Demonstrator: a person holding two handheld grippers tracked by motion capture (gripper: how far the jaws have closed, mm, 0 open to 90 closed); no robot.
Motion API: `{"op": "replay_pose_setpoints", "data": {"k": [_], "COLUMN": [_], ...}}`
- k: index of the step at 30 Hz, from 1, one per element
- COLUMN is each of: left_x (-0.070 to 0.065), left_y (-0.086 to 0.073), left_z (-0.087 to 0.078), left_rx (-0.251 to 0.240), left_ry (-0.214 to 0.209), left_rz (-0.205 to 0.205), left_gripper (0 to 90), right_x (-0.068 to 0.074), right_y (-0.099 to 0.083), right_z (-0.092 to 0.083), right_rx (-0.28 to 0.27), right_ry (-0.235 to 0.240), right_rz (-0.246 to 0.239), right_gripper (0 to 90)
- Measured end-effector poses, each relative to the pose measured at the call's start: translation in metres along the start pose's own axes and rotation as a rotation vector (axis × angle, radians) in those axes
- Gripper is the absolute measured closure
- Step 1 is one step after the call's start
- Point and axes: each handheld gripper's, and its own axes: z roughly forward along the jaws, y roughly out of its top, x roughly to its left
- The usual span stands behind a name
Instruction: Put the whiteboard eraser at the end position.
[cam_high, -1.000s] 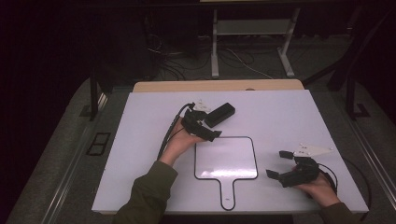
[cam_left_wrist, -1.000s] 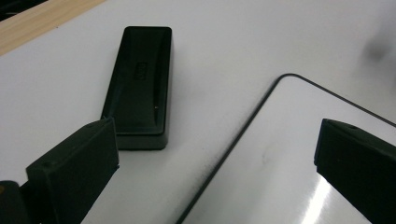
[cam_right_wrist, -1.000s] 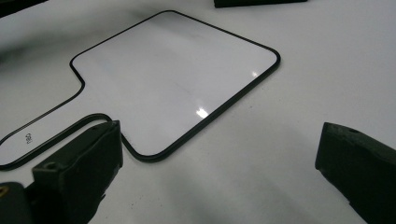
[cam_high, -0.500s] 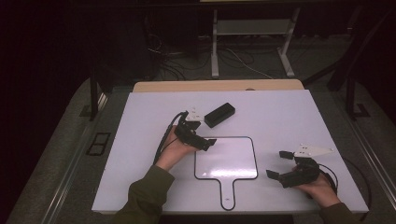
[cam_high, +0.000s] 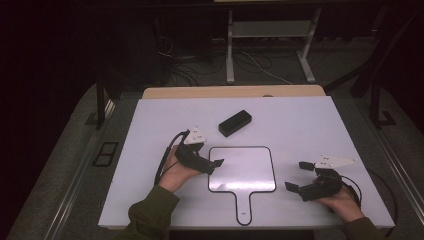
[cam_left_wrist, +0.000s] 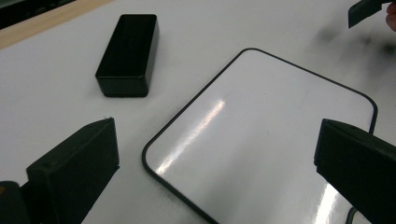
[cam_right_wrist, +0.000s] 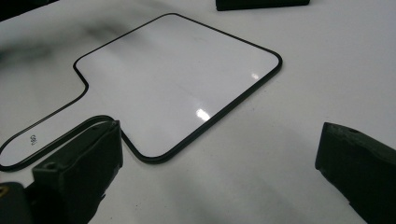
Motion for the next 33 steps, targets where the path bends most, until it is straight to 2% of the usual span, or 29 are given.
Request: {"op": "replay_pose_setpoints", "data": {"k": [8,14,22,33], "left_x": [0.002,0.002,-0.001,-0.001], "left_y": [-0.016,-0.029,-0.047,-0.072], "left_z": [-0.020,-0.029,-0.039,-0.055], "left_rx": [-0.035,-0.033,-0.054,-0.060], "left_ry": [0.012,0.018,0.012,0.018], "left_rz": [-0.025,-0.033,-0.062,-0.073], "left_gripper": [0.0,0.0,0.0,0.0], "right_x": [0.000,0.001,0.000,0.001], "right_y": [0.000,0.000,0.000,0.000], "right_z": [0.000,0.001,0.001,0.000], "right_rx": [0.001,0.002,0.003,-0.002], "right_ry": [-0.003,-0.001,-0.003,0.000], "right_rz": [0.001,0.002,0.006,-0.001], "right_gripper": [0.0,0.0,0.0,0.0]}}
